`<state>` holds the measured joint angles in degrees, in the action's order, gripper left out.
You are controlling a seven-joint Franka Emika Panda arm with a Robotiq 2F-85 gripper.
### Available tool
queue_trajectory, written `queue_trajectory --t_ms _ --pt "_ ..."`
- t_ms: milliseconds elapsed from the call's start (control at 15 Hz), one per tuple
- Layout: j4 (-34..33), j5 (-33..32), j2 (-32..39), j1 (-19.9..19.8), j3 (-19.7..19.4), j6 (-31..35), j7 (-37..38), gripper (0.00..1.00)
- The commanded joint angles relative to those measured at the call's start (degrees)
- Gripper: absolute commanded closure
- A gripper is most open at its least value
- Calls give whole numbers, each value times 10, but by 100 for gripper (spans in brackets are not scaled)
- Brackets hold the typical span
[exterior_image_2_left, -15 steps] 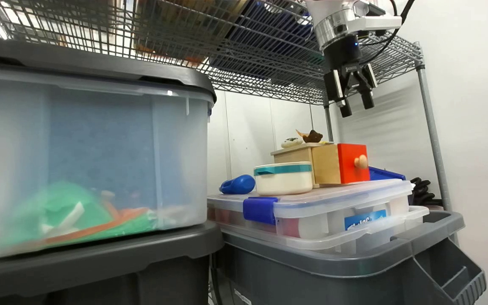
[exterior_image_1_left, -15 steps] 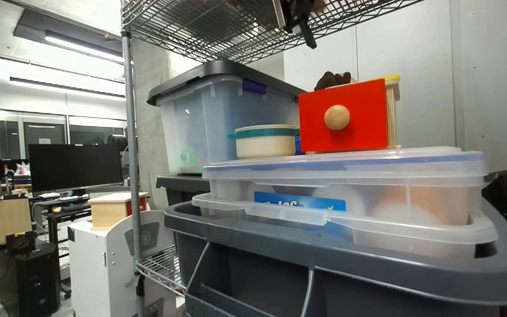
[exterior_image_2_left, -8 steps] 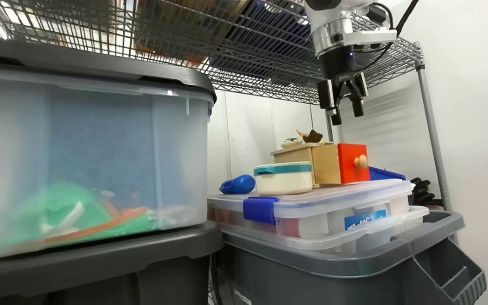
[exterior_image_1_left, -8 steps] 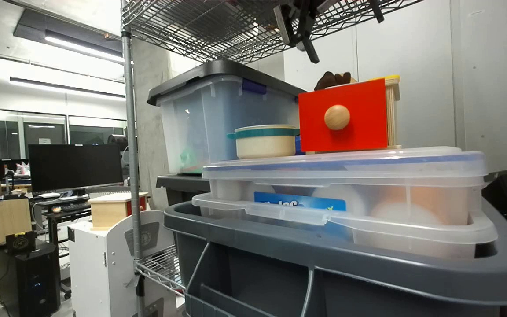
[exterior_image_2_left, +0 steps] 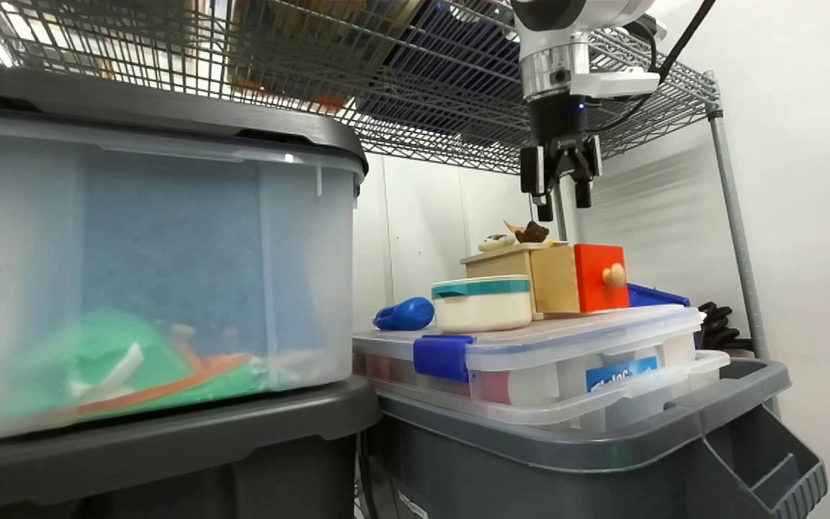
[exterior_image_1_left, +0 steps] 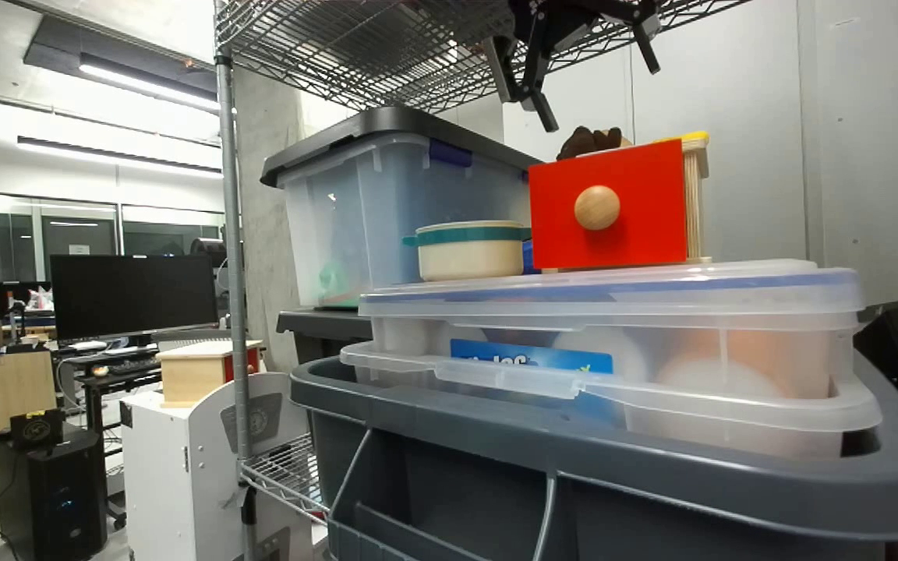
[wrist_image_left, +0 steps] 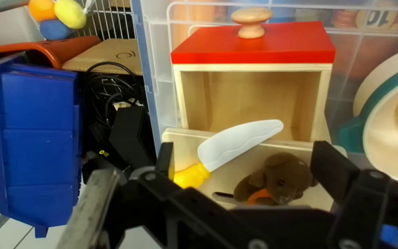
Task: Put the brown plush, the teddy toy and the white toy in the drawer, and the scissors in the white container
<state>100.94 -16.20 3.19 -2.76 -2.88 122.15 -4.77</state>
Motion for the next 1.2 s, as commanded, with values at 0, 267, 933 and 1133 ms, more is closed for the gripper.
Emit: queue_trajectory --t_ms 0,267,933,1133 --pt "17 18 -7 -1 1 43 -11 0" --pt "35 27 -2 -1 1 90 -24 0" --pt "44 36 3 -1 1 95 -29 0" --pt "43 36 3 -1 1 94 -28 0"
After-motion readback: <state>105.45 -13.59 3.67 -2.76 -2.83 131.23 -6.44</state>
